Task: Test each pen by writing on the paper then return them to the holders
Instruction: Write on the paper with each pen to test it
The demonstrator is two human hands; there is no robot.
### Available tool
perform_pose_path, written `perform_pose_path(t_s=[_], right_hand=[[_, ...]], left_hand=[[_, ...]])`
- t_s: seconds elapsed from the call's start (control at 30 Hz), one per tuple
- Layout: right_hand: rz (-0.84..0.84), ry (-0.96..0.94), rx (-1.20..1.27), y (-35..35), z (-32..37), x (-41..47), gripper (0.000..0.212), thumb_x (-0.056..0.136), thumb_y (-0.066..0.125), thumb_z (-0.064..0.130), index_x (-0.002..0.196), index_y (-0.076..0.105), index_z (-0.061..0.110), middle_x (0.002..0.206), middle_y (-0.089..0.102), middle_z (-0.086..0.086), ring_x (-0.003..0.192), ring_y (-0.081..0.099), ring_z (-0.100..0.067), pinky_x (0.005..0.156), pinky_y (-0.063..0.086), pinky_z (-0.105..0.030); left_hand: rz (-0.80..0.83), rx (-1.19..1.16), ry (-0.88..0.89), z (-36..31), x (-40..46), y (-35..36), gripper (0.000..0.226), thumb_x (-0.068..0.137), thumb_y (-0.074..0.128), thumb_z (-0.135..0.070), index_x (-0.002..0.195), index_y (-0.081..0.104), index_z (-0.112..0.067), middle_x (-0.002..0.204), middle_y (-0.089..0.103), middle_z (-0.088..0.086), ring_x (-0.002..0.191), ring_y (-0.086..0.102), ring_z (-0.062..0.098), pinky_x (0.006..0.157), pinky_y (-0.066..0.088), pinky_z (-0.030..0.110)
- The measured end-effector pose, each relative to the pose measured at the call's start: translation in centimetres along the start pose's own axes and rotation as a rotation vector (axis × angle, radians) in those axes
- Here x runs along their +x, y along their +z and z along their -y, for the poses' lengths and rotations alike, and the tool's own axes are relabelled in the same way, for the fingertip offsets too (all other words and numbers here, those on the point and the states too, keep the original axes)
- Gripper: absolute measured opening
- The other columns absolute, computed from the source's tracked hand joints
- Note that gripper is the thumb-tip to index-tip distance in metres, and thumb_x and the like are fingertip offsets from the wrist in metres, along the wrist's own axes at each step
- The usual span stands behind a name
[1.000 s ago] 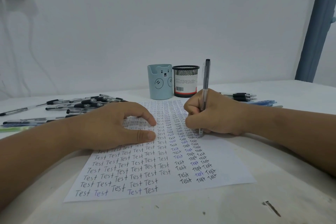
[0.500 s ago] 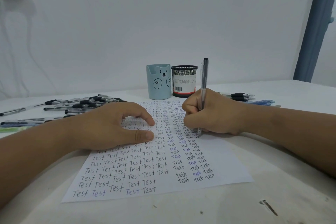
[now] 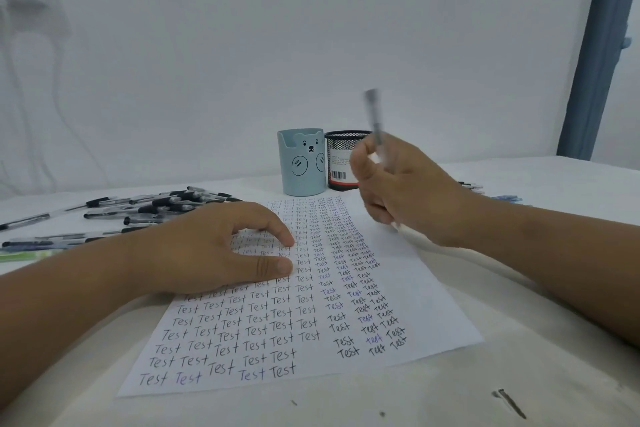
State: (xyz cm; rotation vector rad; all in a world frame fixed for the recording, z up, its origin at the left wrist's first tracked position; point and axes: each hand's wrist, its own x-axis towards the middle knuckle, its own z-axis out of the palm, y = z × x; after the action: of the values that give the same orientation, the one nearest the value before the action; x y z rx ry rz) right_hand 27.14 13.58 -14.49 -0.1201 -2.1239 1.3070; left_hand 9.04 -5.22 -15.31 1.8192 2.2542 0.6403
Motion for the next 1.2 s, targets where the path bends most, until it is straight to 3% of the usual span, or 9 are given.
perform_pose_path(t_s=[0.07,0.13,0.23,0.33,0.6,0.73,0.87,1.03,1.2], right_hand=[[0.021,-0.041,-0.149,-0.7,-0.3,0.0,0.031,0.089,0.057,0.052,0.093,0.05,0.023,0.046,0.04,0.006,0.042,0.029,-0.015,0.046,0.024,-0.026],[0.037,-0.088,-0.463,-1.1,-0.4,0.1,0.02,0.096,0.058,0.046,0.092,0.058,0.026,0.051,0.056,0.004,0.041,0.041,-0.007,0.047,0.033,-0.02],[0.032,-0.157,-0.729,-1.2,-0.2,0.1,0.018,0.1,0.058,0.032,0.085,0.064,0.025,0.067,0.062,0.017,0.06,0.053,0.003,0.058,0.036,-0.011],[0.032,-0.16,-0.72,-1.1,-0.5,0.2,0.017,0.098,0.063,0.029,0.082,0.062,0.032,0.064,0.056,0.026,0.062,0.05,0.001,0.061,0.036,-0.009],[-0.022,-0.146,-0.582,-1.5,-1.0,0.2,0.008,0.083,0.082,0.027,0.084,0.074,0.027,0.058,0.054,0.013,0.052,0.044,-0.003,0.055,0.035,-0.012],[-0.026,-0.139,-0.67,-1.6,-1.0,0.4,0.002,0.092,0.072,0.026,0.092,0.073,0.026,0.063,0.059,0.025,0.059,0.051,0.0,0.06,0.036,-0.009],[-0.061,-0.095,-0.886,-4.1,-1.2,1.5,0.018,0.097,0.064,0.018,0.107,0.076,0.024,0.091,0.057,0.016,0.073,0.054,0.0,0.068,0.035,-0.005],[-0.083,0.108,-1.028,-8.8,-1.8,1.9,0.017,0.093,0.069,0.013,0.105,0.077,0.022,0.09,0.067,0.009,0.085,0.062,-0.013,0.072,0.041,-0.016],[-0.122,0.219,-1.107,-10.0,-3.2,2.3,0.015,0.09,0.073,0.017,0.103,0.077,0.022,0.084,0.063,0.014,0.084,0.061,-0.009,0.08,0.043,-0.023]], left_hand=[[0.0,0.006,0.005,0.0,0.0,0.0,0.047,0.066,0.067,-0.074,0.11,0.064,-0.058,0.126,0.056,-0.038,0.122,0.048,-0.013,0.116,0.036,0.033],[0.0,0.011,0.01,0.0,-0.1,0.0,0.047,0.066,0.066,-0.075,0.109,0.064,-0.059,0.125,0.056,-0.038,0.122,0.048,-0.014,0.116,0.036,0.033],[0.002,0.021,0.009,0.0,-0.2,0.0,0.048,0.065,0.065,-0.077,0.109,0.063,-0.06,0.125,0.056,-0.039,0.122,0.048,-0.013,0.116,0.036,0.034],[-0.002,0.018,0.007,0.0,-0.1,-0.1,0.049,0.064,0.065,-0.077,0.11,0.063,-0.06,0.126,0.056,-0.038,0.124,0.048,-0.011,0.116,0.035,0.036],[0.004,0.032,0.025,0.0,-0.1,-0.1,0.047,0.066,0.064,-0.077,0.11,0.063,-0.06,0.125,0.056,-0.039,0.121,0.048,-0.015,0.116,0.036,0.033],[0.005,0.029,0.018,0.0,-0.1,-0.1,0.047,0.066,0.064,-0.077,0.11,0.063,-0.06,0.125,0.056,-0.039,0.122,0.048,-0.014,0.116,0.036,0.033],[0.001,0.041,0.022,0.0,0.0,0.0,0.045,0.069,0.064,-0.075,0.111,0.062,-0.061,0.125,0.054,-0.041,0.12,0.047,-0.018,0.115,0.036,0.032],[-0.007,0.036,0.01,-0.1,0.0,0.0,0.047,0.067,0.064,-0.076,0.111,0.061,-0.062,0.125,0.054,-0.042,0.119,0.047,-0.018,0.115,0.036,0.03],[-0.004,0.038,0.006,-0.1,0.0,0.0,0.046,0.067,0.064,-0.075,0.111,0.061,-0.062,0.125,0.052,-0.045,0.117,0.046,-0.02,0.113,0.036,0.027]])
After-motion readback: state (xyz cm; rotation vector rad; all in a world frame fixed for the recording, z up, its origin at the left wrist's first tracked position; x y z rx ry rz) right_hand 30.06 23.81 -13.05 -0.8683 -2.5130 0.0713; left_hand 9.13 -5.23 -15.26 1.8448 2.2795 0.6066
